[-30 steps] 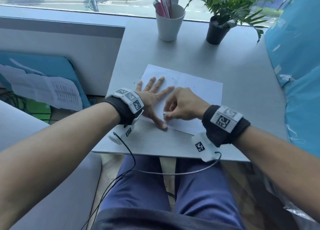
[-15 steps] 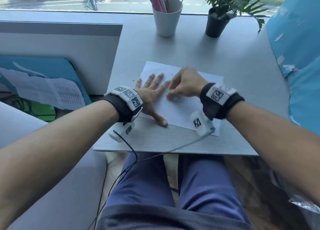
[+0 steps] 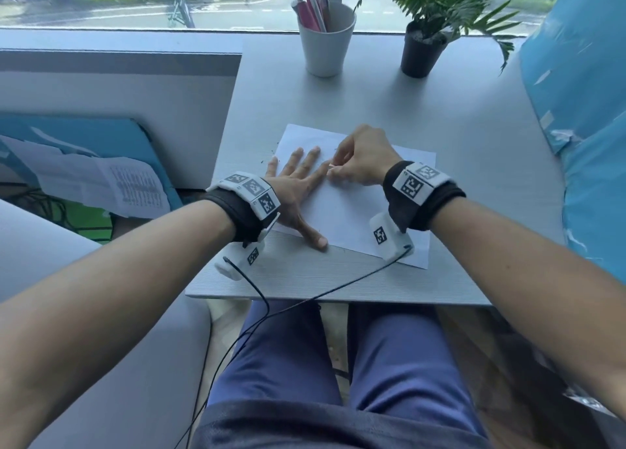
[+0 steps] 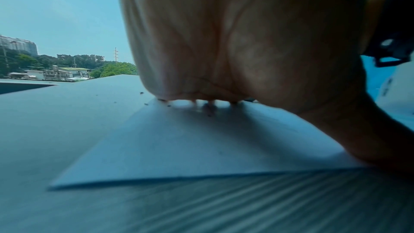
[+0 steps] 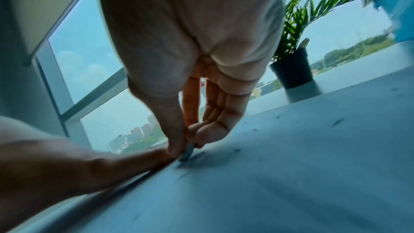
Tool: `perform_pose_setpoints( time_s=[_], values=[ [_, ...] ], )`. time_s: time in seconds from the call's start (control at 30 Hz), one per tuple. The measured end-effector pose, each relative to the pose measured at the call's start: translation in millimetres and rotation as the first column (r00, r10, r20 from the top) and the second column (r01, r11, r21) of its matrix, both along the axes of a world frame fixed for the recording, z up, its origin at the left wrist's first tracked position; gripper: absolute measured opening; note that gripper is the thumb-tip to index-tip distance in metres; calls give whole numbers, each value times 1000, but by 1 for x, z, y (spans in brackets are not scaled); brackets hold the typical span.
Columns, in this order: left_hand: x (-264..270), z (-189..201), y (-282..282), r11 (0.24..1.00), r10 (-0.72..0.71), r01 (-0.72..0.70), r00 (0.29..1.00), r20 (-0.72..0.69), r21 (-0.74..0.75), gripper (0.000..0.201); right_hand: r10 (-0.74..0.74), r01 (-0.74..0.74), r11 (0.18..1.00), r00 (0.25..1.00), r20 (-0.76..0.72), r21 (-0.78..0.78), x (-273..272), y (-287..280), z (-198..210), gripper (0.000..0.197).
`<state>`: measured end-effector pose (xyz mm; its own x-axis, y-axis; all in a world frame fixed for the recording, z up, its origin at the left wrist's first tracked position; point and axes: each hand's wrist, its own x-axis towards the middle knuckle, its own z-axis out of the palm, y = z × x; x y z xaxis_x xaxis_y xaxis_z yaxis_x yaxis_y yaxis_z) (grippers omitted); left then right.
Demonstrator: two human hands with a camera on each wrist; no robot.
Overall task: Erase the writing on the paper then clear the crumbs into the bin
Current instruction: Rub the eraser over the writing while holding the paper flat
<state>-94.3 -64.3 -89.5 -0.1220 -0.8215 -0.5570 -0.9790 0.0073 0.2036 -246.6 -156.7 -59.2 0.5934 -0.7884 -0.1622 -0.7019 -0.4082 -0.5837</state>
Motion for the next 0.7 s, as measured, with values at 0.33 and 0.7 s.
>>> perform_pose_setpoints(
  time_s=[0.33,0.7],
  values=[
    [15,8,-7,999,-33,33,999,38,-15,101,-68,74,994,995,-76,85,-59,-28,-6,10],
    [-54,-1,49,850,-518,502,852,-79,-162,73,-96,97,981,995,-12,168,-60,-41,-21,13]
  ],
)
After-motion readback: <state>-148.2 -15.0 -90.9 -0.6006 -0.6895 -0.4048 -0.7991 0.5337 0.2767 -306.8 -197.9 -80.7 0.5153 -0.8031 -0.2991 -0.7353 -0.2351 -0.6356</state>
